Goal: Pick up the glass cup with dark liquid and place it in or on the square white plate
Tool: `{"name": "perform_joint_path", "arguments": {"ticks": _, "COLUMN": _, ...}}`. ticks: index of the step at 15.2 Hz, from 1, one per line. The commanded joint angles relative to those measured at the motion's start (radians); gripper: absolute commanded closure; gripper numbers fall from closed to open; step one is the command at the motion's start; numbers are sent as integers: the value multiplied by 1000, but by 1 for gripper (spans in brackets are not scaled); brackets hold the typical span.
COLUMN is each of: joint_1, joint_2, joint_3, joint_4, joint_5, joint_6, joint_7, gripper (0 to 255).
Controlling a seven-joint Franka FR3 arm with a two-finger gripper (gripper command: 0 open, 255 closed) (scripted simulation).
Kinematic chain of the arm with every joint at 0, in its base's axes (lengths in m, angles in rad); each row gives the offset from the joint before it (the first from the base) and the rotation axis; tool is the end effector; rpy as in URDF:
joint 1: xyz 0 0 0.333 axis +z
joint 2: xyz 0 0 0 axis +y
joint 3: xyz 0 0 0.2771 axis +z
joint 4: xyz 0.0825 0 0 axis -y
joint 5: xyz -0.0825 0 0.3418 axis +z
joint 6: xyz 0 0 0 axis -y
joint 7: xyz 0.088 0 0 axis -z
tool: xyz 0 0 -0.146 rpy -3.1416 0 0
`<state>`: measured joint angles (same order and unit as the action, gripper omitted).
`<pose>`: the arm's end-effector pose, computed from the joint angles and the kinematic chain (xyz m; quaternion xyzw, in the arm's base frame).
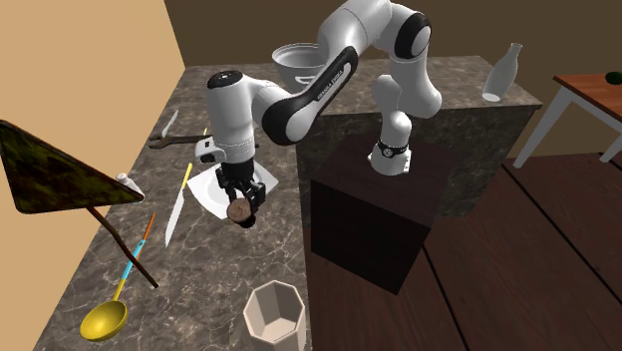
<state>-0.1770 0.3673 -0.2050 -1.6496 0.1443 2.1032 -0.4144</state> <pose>0.5840 -0.2113 0.3553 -0.9984 0.0091 -0.0545 0.0070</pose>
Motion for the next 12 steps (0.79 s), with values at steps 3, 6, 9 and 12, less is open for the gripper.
{"name": "perform_joint_path", "arguments": {"ticks": 3, "joint_1": 1, "joint_2": -13, "joint_3": -2, "joint_4": 36, "joint_5": -6, "joint_6": -49, "joint_7": 7, "gripper": 255}}
{"name": "perform_joint_path", "arguments": {"ticks": 6, "joint_1": 1, "joint_2": -22, "joint_3": -3, "joint_4": 64, "joint_5": -9, "joint_6": -85, "joint_7": 11, "gripper": 255}}
{"name": "perform_joint_path", "arguments": {"ticks": 9, "joint_1": -12, "joint_2": -34, "joint_3": -10, "joint_4": 66, "joint_5": -8, "joint_6": -100, "joint_7": -8, "gripper": 255}}
{"name": "perform_joint_path", "arguments": {"ticks": 12, "joint_1": -53, "joint_2": -55, "joint_3": -29, "joint_4": 39, "joint_5": 0, "joint_6": -99, "joint_7": -72, "gripper": 255}}
